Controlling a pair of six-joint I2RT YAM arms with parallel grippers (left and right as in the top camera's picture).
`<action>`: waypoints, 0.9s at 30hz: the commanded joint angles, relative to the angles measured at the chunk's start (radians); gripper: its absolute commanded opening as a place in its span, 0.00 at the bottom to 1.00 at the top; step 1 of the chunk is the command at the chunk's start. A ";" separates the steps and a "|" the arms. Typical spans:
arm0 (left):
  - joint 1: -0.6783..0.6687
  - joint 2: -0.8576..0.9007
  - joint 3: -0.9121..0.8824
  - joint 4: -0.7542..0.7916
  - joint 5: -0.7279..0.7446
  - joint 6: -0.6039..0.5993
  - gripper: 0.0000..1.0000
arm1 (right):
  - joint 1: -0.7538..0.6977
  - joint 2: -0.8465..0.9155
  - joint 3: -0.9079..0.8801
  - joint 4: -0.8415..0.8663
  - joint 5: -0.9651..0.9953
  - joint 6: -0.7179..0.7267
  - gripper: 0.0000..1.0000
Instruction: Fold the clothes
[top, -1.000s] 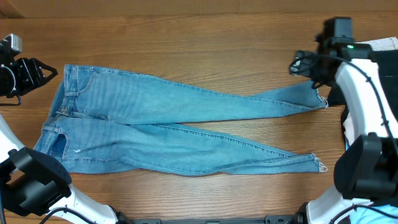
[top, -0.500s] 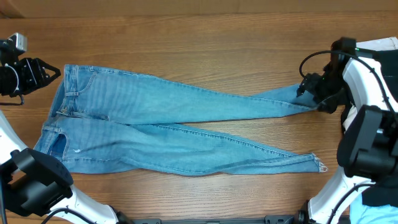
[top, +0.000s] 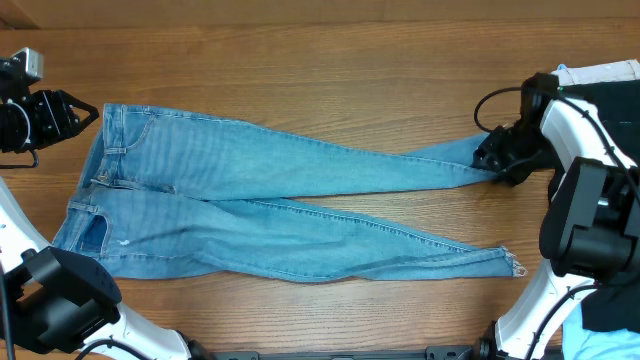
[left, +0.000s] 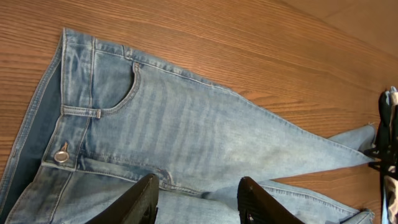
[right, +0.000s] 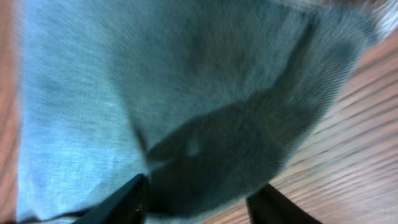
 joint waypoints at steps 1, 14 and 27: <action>-0.008 -0.027 0.024 0.002 0.022 0.026 0.45 | 0.000 0.005 -0.037 0.034 -0.062 0.034 0.06; -0.008 -0.027 0.024 0.013 0.037 0.026 0.49 | 0.025 -0.293 0.055 -0.357 0.016 -0.098 0.04; -0.008 -0.027 0.024 0.014 0.044 0.025 0.49 | 0.127 -0.283 0.053 -0.119 -0.007 -0.001 0.04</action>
